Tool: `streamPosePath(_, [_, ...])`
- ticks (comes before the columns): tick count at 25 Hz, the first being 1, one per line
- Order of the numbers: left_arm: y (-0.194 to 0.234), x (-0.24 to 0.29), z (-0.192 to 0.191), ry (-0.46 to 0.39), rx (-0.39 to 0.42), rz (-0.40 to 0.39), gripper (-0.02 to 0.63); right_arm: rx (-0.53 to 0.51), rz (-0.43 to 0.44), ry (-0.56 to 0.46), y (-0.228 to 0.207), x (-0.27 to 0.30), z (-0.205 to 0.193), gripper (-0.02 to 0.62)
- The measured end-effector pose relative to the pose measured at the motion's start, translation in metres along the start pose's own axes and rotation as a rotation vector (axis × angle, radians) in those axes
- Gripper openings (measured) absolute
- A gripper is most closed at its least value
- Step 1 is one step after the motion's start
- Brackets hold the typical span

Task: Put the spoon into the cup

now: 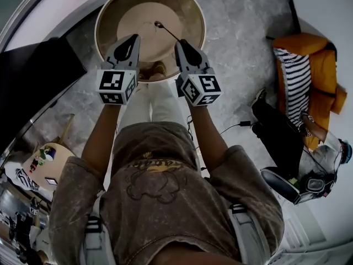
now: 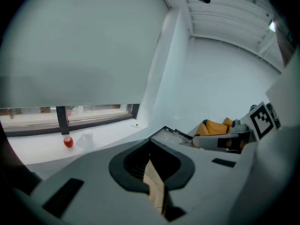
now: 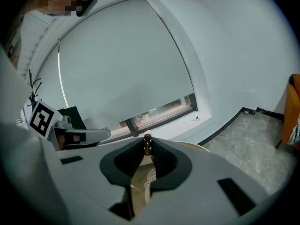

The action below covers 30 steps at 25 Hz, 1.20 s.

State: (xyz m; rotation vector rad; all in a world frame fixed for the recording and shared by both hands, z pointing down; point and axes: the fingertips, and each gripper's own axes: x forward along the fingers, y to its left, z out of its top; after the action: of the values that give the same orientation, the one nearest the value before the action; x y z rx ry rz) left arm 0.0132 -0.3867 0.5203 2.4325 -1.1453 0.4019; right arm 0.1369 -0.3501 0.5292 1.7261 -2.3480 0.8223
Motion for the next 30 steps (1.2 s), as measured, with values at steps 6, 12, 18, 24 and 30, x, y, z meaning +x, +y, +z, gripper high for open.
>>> streamPosePath(6, [0.003, 0.004, -0.003, 0.011, -0.012, 0.011, 0.008, -0.009, 0.001, 0.059, -0.011, 0.024, -0.018, 0.061])
streamPosePath(12, [0.006, 0.008, -0.010, 0.018, -0.014, 0.009, 0.008, -0.009, -0.001, 0.127, -0.018, 0.048, -0.049, 0.061])
streamPosePath(18, [0.001, 0.012, -0.022, 0.034, -0.016, -0.006, 0.008, -0.034, 0.003, 0.222, -0.025, 0.073, -0.085, 0.061])
streamPosePath(24, [0.000, 0.014, -0.037, 0.056, -0.027, -0.007, 0.008, -0.064, 0.020, 0.299, -0.027, 0.097, -0.113, 0.060])
streamPosePath(30, [-0.001, 0.015, -0.047, 0.079, -0.020, -0.019, 0.008, -0.033, -0.005, 0.402, -0.040, 0.112, -0.156, 0.061])
